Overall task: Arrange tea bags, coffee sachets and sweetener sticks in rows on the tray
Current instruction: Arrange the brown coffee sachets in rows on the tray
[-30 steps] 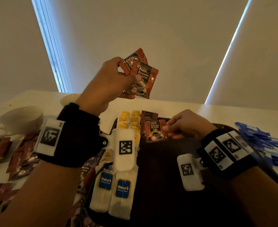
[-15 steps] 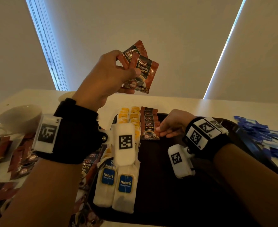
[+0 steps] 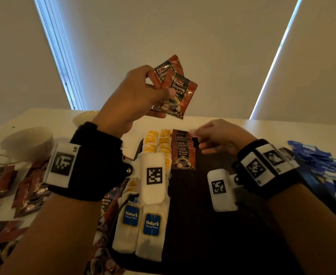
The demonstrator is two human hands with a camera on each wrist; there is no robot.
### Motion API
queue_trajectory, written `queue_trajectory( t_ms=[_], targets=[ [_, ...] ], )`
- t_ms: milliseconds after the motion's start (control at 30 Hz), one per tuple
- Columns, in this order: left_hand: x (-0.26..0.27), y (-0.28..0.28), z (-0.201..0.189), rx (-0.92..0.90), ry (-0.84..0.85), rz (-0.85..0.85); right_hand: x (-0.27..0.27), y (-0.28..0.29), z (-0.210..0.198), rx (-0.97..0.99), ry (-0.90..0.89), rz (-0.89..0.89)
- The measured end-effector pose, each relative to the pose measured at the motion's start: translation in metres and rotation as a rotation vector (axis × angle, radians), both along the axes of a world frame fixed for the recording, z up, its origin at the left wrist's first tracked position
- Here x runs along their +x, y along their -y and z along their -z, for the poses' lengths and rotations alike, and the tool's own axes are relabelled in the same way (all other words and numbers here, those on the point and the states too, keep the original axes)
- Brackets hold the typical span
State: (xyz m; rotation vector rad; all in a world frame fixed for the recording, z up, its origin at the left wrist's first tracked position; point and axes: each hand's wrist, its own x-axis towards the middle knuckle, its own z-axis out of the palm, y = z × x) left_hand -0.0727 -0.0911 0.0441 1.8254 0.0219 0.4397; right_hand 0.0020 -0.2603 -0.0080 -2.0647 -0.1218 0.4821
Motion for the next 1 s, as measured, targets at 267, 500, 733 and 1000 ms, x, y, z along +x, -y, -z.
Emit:
queue_trajectory(
  t_ms=[267,500,733,1000],
  targets=[
    [0.005,0.005,0.008,0.049,-0.023,0.006,-0.028,0.007,-0.028,0.451,0.054,-0.025],
    [0.008,0.011,0.012,-0.006,-0.011,0.010,-0.032,0.005,-0.026,0.498,0.127,-0.025],
    [0.008,0.012,0.012,0.004,-0.008,-0.063,-0.023,0.023,-0.026,0.372,0.139,0.015],
    [0.007,0.005,0.008,-0.009,0.047,-0.114,-0.011,0.028,-0.007,0.008,0.053,-0.066]
  ],
)
